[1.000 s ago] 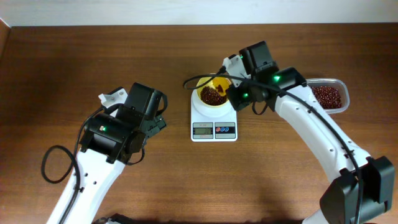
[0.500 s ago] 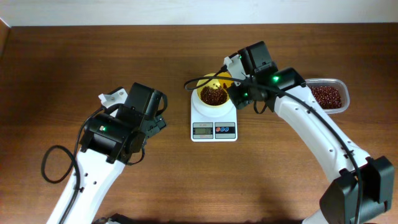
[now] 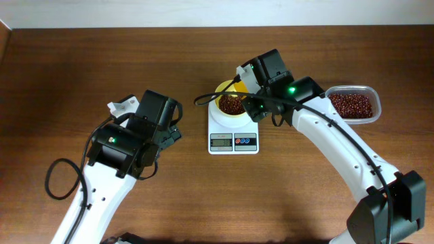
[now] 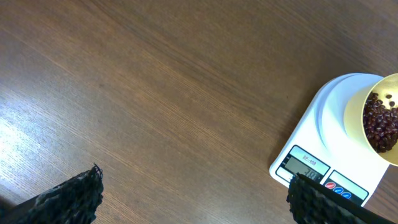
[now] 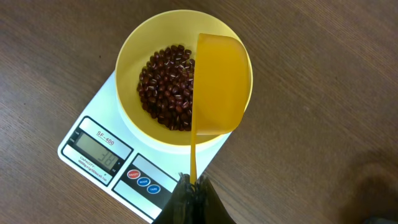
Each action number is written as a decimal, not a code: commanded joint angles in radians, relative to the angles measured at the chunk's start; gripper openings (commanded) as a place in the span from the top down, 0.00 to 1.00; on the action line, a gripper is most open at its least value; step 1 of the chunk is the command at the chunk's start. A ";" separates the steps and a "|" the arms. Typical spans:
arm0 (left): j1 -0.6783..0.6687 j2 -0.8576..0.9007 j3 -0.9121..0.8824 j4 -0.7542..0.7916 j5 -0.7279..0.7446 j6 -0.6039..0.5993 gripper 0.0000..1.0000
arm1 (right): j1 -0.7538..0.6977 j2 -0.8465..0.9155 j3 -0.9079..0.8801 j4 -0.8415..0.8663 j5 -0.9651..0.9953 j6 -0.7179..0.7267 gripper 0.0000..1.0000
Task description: Scoop item into bowl and weigh 50g on scale
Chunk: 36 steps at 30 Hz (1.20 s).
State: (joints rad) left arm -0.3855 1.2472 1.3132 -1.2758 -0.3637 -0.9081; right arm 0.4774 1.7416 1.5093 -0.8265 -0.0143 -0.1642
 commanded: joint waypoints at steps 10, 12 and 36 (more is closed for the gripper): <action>0.004 -0.012 0.001 -0.001 -0.010 0.001 0.01 | 0.011 -0.038 0.036 0.012 0.072 0.010 0.96; 0.004 -0.012 0.001 -0.002 -0.010 0.001 0.01 | -0.008 -0.045 0.067 0.011 0.072 0.027 0.96; 0.004 -0.012 0.001 -0.001 -0.010 0.001 0.01 | -0.506 -0.016 0.032 -0.323 0.449 0.158 0.96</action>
State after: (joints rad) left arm -0.3855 1.2472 1.3125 -1.2758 -0.3641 -0.9081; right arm -0.0284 1.6836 1.5517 -1.1507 0.4313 -0.0254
